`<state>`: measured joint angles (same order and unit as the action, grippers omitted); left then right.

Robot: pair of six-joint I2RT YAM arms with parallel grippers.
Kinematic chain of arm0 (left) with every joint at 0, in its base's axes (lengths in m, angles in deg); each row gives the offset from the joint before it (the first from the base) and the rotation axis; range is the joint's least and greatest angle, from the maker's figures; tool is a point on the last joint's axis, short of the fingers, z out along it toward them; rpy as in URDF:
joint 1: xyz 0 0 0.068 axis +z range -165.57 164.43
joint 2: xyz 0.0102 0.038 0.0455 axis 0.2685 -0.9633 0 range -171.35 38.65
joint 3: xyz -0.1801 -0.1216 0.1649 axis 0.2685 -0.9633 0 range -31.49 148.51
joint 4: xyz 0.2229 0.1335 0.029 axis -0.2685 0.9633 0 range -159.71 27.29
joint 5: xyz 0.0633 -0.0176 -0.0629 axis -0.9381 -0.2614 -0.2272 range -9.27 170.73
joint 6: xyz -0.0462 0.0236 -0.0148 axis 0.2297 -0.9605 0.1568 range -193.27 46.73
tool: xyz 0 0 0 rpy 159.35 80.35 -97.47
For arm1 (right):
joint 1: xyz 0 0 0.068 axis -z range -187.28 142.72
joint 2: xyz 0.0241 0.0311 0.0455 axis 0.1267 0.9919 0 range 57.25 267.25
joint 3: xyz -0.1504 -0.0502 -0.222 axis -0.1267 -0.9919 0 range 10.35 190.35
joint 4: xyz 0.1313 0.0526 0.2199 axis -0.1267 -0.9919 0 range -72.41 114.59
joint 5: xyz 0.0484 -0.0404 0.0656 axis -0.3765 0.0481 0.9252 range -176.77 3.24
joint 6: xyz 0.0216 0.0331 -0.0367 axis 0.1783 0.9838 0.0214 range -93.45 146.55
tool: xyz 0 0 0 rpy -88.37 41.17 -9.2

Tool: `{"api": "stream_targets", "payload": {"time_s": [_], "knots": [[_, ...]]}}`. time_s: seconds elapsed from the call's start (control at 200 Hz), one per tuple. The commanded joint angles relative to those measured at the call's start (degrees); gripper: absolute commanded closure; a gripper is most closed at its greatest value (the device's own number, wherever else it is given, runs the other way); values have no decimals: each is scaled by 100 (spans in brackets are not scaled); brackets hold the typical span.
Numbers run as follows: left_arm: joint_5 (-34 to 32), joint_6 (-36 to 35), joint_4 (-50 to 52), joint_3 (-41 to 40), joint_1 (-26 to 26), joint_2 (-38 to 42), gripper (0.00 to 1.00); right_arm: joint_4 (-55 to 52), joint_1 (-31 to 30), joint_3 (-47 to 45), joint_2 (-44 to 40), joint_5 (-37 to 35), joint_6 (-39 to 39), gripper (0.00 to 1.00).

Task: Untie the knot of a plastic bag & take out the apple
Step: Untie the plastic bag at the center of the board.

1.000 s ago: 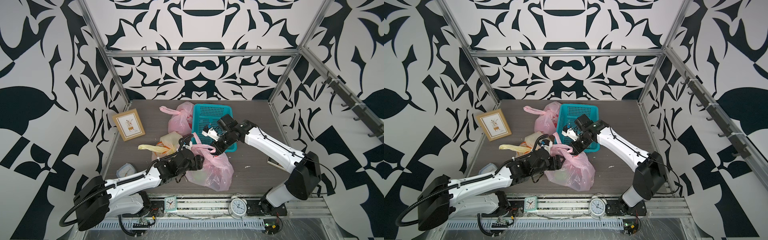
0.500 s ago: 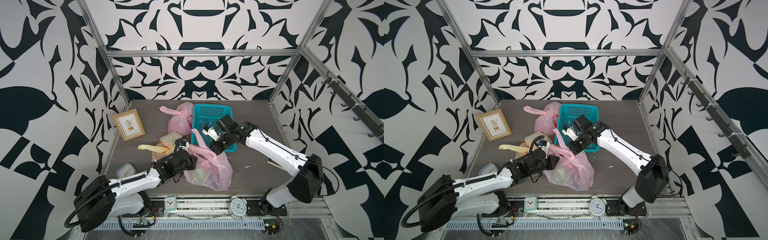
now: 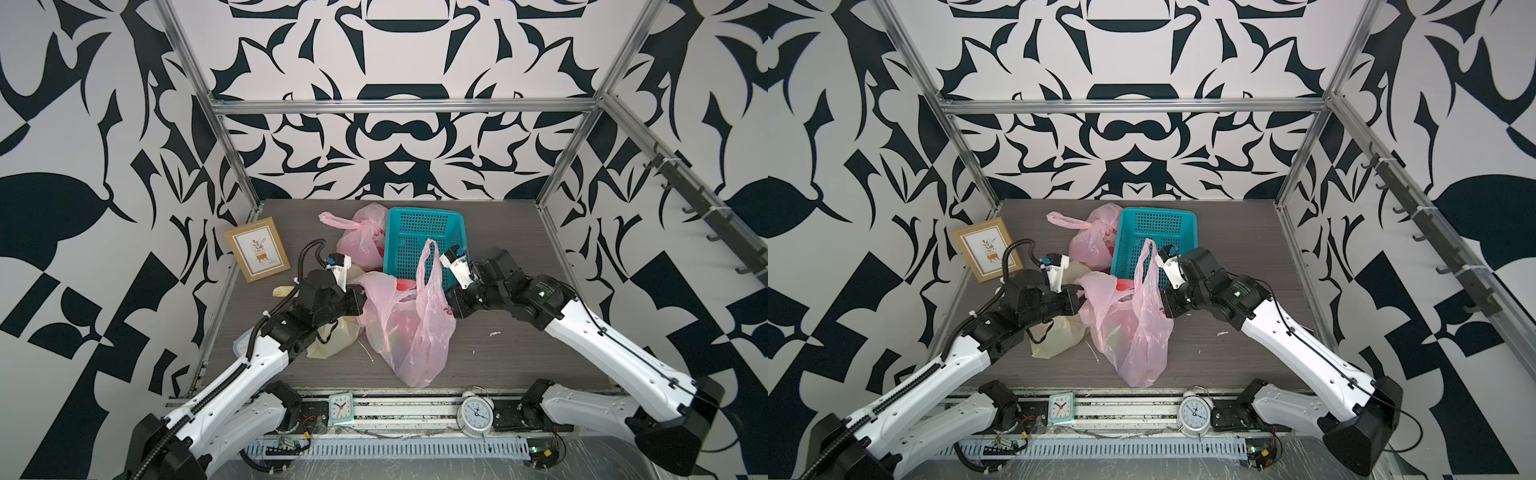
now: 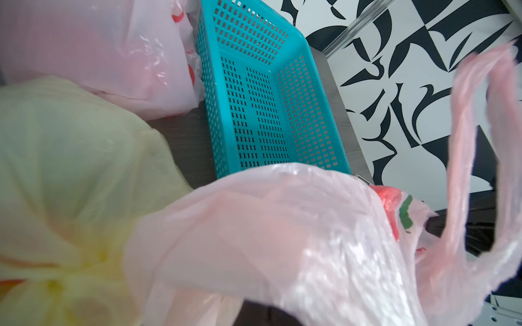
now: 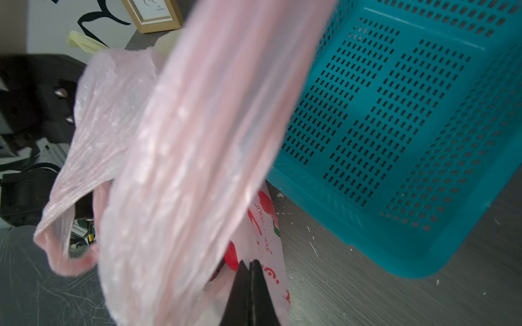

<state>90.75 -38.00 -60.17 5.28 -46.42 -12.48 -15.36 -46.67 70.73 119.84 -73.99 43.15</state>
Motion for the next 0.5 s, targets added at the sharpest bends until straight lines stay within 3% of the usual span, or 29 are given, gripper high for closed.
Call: {"api": "stream_targets", "payload": {"time_s": [0.0,0.28,0.375,0.495], "knots": [[618,-427,661,86,458,38,100,281,-67,-312,-347,-94,483,100],[1148,-849,956,511,670,-671,100,925,-72,-545,-449,149,520,100],[1282,-966,1292,749,671,-649,100,1338,-68,-519,-441,335,551,85],[1282,-1170,1904,1049,670,-450,72,1551,-68,-352,-396,545,631,67]]}}
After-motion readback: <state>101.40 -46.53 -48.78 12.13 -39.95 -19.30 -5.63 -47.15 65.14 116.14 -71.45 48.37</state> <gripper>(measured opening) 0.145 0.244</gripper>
